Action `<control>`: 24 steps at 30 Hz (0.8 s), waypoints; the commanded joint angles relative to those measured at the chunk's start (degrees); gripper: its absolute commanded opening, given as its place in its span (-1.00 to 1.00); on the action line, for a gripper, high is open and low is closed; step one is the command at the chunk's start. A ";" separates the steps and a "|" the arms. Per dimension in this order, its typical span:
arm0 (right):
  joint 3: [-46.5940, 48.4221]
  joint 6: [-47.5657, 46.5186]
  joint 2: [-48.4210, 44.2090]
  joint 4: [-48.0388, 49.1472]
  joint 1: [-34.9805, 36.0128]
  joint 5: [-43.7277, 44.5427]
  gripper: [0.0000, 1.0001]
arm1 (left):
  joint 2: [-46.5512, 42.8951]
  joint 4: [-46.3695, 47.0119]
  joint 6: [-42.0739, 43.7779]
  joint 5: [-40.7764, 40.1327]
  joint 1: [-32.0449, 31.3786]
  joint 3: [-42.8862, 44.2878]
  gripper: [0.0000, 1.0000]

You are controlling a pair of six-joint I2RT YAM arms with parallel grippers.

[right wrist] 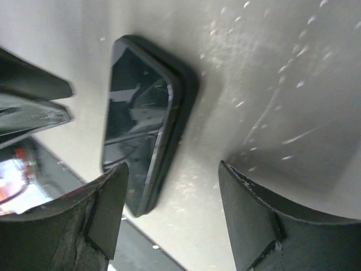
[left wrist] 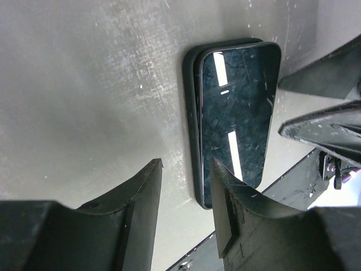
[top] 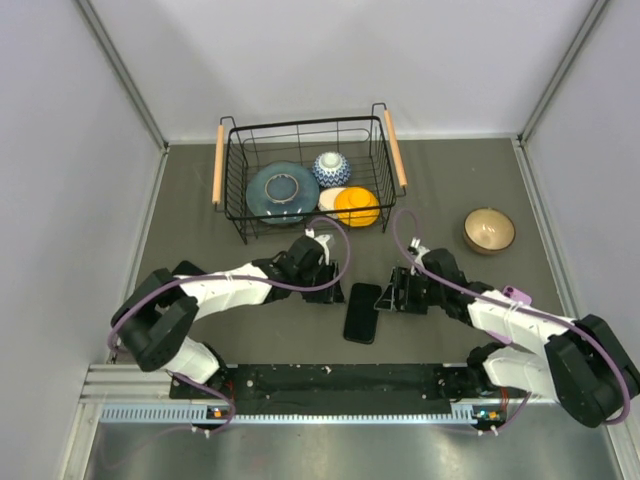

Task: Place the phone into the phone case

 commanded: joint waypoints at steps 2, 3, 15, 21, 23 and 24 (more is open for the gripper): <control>-4.96 6.65 -2.41 9.39 0.48 -0.86 0.29 | 3.28 5.20 -0.73 3.65 -0.01 0.98 -0.10; -5.49 7.44 -2.59 10.02 0.57 -0.69 0.28 | 3.64 5.73 -0.47 4.18 -0.10 1.07 -0.10; -7.87 14.83 -3.47 12.84 8.56 10.03 0.32 | 8.30 8.98 -0.90 7.61 -0.10 1.16 -0.09; -6.73 16.76 0.57 16.87 9.88 9.60 0.36 | 9.70 9.07 -1.26 8.14 -0.37 0.63 -0.20; -6.90 17.55 0.66 20.04 9.88 8.72 0.37 | 9.80 8.98 -1.43 8.49 -0.28 0.37 -0.27; -7.51 17.64 0.66 21.79 9.88 8.28 0.38 | 9.80 9.07 -1.61 8.58 -0.28 0.28 -0.33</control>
